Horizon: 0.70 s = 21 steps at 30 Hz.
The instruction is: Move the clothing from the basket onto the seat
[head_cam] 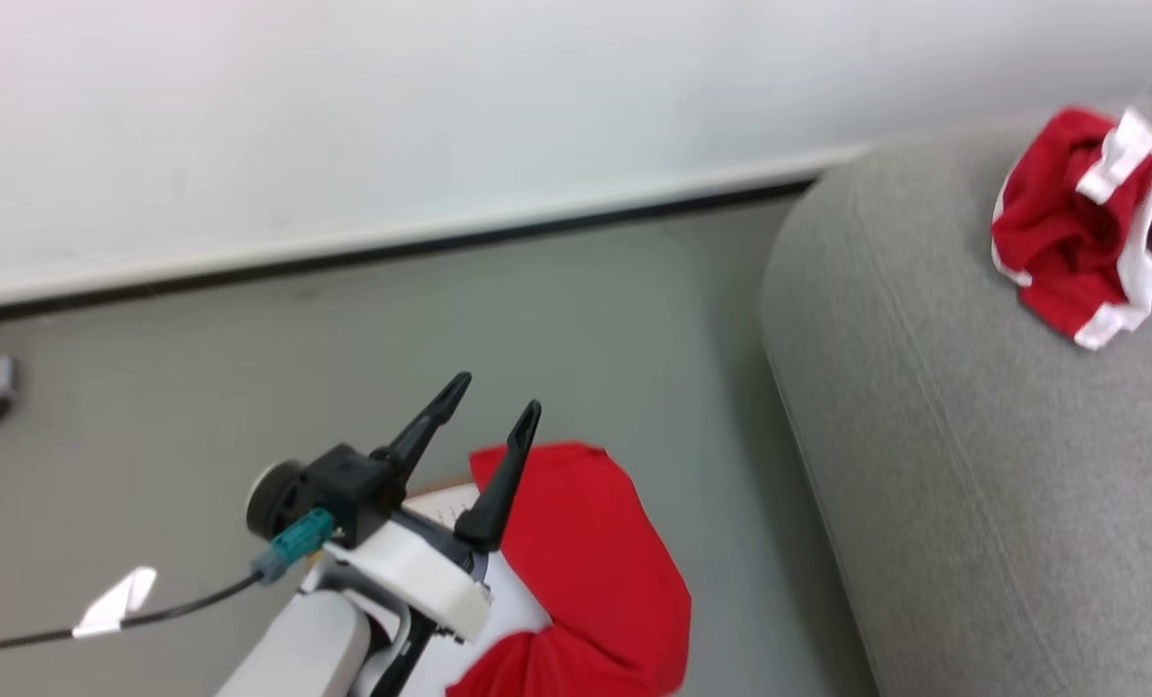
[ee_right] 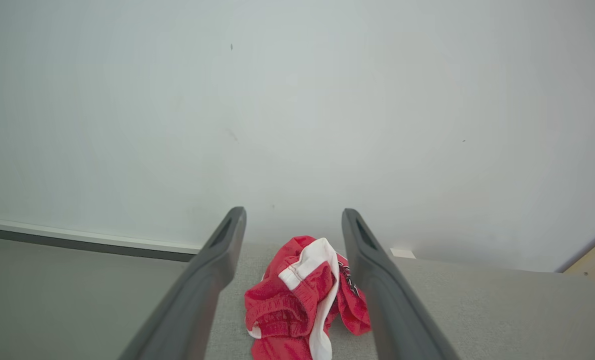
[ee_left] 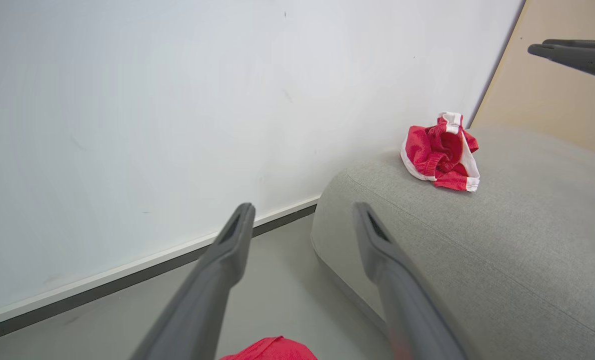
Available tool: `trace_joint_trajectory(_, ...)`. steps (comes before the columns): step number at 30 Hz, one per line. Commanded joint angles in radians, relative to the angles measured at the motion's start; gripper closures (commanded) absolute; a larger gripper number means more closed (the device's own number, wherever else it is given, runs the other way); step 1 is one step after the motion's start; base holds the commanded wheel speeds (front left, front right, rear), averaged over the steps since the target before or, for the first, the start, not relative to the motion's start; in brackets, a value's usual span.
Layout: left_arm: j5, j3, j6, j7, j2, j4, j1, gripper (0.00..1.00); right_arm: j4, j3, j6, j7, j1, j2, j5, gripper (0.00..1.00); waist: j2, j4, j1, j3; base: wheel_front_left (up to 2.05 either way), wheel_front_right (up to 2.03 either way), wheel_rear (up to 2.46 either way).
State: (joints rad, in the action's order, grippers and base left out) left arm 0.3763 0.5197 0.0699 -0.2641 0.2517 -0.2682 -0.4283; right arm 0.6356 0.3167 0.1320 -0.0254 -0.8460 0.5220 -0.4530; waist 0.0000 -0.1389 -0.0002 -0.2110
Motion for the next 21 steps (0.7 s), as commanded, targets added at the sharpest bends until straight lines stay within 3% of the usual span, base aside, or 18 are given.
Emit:
trace_joint_trajectory(1, -0.006, -0.006, -0.002, 0.0, -0.003, -0.006, 0.022, 0.0, -0.012, 0.002, -0.003, -0.009, 0.035, 0.002, -0.013, 0.0, 0.0, 0.039, 0.0002, 0.086, 0.0, 0.0, 0.0)
trace_joint_trajectory(10, -0.021, -0.136, -0.04, 0.0, -0.044, -0.033, 0.139, 0.0, -0.207, -0.027, -0.003, -0.097, 0.331, -0.041, -0.069, 0.0, 0.0, 0.095, 0.0002, 0.213, 0.0, 0.0, 0.0)
trace_joint_trajectory(21, -0.103, -0.321, -0.058, 0.0, -0.078, 0.02, 0.285, 0.0, -0.39, -0.123, -0.002, -0.233, 0.651, -0.197, -0.002, 0.0, 0.0, 0.129, 0.0002, 0.219, 0.0, 0.0, 0.0)
